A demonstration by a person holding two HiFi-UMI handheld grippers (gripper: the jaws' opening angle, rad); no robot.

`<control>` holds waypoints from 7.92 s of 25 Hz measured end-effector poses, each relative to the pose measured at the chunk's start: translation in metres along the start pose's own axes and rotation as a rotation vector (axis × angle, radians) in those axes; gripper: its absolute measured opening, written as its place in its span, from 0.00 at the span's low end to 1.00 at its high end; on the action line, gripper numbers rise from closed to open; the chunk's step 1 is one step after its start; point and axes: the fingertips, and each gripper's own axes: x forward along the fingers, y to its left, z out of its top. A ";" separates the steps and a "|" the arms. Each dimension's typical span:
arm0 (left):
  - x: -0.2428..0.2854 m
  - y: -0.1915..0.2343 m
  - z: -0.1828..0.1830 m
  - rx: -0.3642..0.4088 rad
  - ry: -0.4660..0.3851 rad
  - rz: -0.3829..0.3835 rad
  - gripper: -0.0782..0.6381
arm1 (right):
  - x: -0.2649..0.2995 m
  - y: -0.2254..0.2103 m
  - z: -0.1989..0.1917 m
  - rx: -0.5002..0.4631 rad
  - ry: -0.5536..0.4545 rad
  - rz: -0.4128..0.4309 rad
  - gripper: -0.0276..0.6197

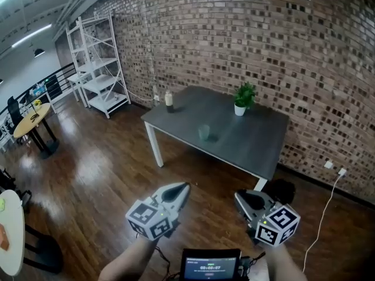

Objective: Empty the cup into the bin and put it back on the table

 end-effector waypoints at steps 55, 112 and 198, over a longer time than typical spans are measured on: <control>0.324 0.360 -0.035 -0.050 0.114 -0.002 0.11 | 0.382 -0.323 0.043 -0.005 0.148 -0.038 0.05; 0.391 0.473 -0.300 -0.174 0.612 0.297 0.28 | 0.487 -0.416 -0.200 -0.104 0.800 0.214 0.59; 0.433 0.444 -0.106 -0.066 0.133 0.030 0.11 | 0.492 -0.412 -0.020 -0.129 0.139 -0.045 0.66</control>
